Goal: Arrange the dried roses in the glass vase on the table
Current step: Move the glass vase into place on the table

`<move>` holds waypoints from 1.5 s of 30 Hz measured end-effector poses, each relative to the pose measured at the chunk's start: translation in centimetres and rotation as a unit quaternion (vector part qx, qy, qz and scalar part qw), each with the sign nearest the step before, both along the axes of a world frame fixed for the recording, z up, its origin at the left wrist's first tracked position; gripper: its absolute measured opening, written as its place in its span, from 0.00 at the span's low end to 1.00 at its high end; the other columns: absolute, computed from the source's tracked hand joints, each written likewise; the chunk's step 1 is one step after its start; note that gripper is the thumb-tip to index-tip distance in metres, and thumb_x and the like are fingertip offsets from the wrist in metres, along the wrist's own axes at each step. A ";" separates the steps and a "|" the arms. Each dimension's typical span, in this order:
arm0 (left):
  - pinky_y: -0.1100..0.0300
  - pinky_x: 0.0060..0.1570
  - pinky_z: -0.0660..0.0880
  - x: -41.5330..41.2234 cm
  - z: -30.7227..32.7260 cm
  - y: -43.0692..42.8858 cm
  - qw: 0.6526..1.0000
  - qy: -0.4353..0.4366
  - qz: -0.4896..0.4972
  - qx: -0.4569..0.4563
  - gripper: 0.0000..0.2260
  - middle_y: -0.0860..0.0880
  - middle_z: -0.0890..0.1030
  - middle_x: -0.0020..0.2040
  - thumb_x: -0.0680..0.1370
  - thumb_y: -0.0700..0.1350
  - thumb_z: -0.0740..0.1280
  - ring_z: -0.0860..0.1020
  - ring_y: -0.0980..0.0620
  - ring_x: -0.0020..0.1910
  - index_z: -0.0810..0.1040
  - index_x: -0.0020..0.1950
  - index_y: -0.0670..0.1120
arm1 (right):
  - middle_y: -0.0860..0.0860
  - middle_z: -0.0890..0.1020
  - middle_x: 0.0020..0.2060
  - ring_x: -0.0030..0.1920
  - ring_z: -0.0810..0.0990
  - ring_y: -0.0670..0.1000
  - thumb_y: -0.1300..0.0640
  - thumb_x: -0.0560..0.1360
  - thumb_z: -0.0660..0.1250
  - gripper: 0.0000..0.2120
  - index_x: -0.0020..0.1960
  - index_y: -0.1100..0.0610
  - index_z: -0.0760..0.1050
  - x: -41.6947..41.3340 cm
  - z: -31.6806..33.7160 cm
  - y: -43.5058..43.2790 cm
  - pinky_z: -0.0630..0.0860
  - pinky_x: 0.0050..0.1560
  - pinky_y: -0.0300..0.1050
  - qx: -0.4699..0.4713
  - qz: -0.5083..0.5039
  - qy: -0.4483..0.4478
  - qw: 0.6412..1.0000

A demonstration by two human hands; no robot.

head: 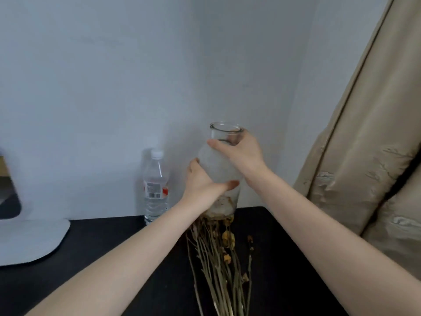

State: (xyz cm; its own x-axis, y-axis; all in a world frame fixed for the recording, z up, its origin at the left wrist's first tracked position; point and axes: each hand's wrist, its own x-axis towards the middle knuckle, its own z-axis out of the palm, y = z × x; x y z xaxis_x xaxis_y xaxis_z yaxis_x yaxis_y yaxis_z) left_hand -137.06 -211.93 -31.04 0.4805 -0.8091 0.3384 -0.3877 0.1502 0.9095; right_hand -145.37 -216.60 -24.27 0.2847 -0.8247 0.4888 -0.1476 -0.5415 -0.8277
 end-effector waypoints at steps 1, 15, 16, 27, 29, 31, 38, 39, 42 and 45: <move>0.54 0.60 0.68 0.7 0.0 1.8 1.000 -0.013 0.022 0.004 0.46 0.49 0.67 0.65 0.58 0.57 0.78 0.67 0.48 0.65 0.58 0.69 0.48 | 0.51 0.84 0.48 0.49 0.82 0.47 0.53 0.65 0.77 0.20 0.54 0.57 0.78 0.6 0.1 1.8 0.77 0.49 0.42 0.000 0.013 -0.005 1.000; 0.51 0.59 0.73 7.2 -6.8 22.1 0.988 0.027 0.140 0.062 0.43 0.51 0.69 0.60 0.55 0.58 0.78 0.69 0.50 0.63 0.61 0.64 0.50 | 0.47 0.81 0.49 0.51 0.79 0.45 0.47 0.64 0.77 0.25 0.56 0.56 0.74 7.7 -5.9 19.0 0.73 0.45 0.32 0.032 0.144 0.075 0.986; 0.53 0.57 0.74 7.3 -7.3 22.7 0.987 0.026 0.145 0.060 0.40 0.53 0.70 0.58 0.55 0.57 0.79 0.70 0.51 0.61 0.62 0.61 0.51 | 0.47 0.81 0.49 0.50 0.78 0.45 0.47 0.64 0.77 0.25 0.55 0.56 0.74 8.0 -6.3 19.5 0.71 0.43 0.30 0.033 0.149 0.076 0.985; 0.53 0.58 0.75 8.2 -10.0 24.0 0.984 0.011 0.165 0.059 0.48 0.54 0.69 0.60 0.51 0.61 0.78 0.70 0.54 0.61 0.61 0.65 0.54 | 0.49 0.82 0.50 0.52 0.79 0.48 0.44 0.62 0.77 0.28 0.56 0.56 0.74 9.1 -8.7 20.7 0.76 0.54 0.44 0.024 0.151 0.090 0.984; 0.53 0.57 0.75 8.4 -10.3 23.9 0.984 0.013 0.168 0.063 0.48 0.54 0.69 0.60 0.49 0.62 0.77 0.71 0.54 0.60 0.61 0.64 0.55 | 0.49 0.82 0.50 0.52 0.79 0.48 0.44 0.62 0.77 0.27 0.56 0.55 0.74 9.2 -8.9 20.6 0.77 0.54 0.43 0.030 0.153 0.085 0.984; 0.52 0.56 0.75 8.5 -10.6 23.8 0.984 0.013 0.165 0.071 0.47 0.55 0.69 0.60 0.49 0.64 0.76 0.71 0.54 0.60 0.61 0.64 0.56 | 0.47 0.82 0.49 0.51 0.79 0.47 0.44 0.62 0.77 0.27 0.55 0.54 0.74 9.1 -9.1 20.4 0.76 0.49 0.37 0.031 0.153 0.084 0.984; 0.49 0.58 0.76 8.7 -11.0 23.8 0.987 0.016 0.146 0.070 0.48 0.53 0.71 0.62 0.50 0.62 0.77 0.72 0.52 0.62 0.63 0.66 0.54 | 0.44 0.81 0.47 0.48 0.79 0.42 0.44 0.62 0.76 0.24 0.54 0.52 0.75 9.2 -9.8 20.1 0.69 0.40 0.26 0.032 0.153 0.091 0.984; 0.49 0.58 0.75 8.7 -10.9 23.8 0.988 0.015 0.141 0.068 0.47 0.53 0.70 0.62 0.51 0.62 0.76 0.72 0.52 0.62 0.62 0.66 0.55 | 0.44 0.81 0.46 0.47 0.79 0.41 0.44 0.62 0.76 0.24 0.53 0.51 0.74 9.2 -9.9 20.1 0.69 0.38 0.25 0.030 0.151 0.091 0.984; 0.48 0.60 0.74 8.8 -10.7 23.9 0.990 0.012 0.128 0.064 0.44 0.53 0.69 0.63 0.53 0.59 0.77 0.71 0.52 0.62 0.62 0.65 0.56 | 0.42 0.80 0.43 0.44 0.77 0.38 0.43 0.62 0.76 0.22 0.50 0.50 0.74 9.2 -10.1 19.8 0.69 0.35 0.22 0.025 0.145 0.092 0.985; 0.48 0.60 0.74 8.8 -10.5 24.0 0.990 0.004 0.125 0.059 0.42 0.52 0.69 0.64 0.57 0.54 0.79 0.71 0.52 0.63 0.62 0.66 0.54 | 0.40 0.79 0.42 0.42 0.75 0.34 0.43 0.62 0.76 0.22 0.51 0.49 0.73 9.3 -10.3 19.6 0.66 0.34 0.17 0.023 0.145 0.093 0.985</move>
State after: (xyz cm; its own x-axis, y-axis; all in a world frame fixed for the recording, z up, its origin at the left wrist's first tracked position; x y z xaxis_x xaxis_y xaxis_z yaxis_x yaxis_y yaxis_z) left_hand -128.30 -187.92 -41.58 0.6735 -0.6978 0.2440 -0.3922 -0.0575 0.9181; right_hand -136.07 -196.96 -34.54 0.5926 -0.7150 0.3709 -0.1427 -0.5464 -0.8253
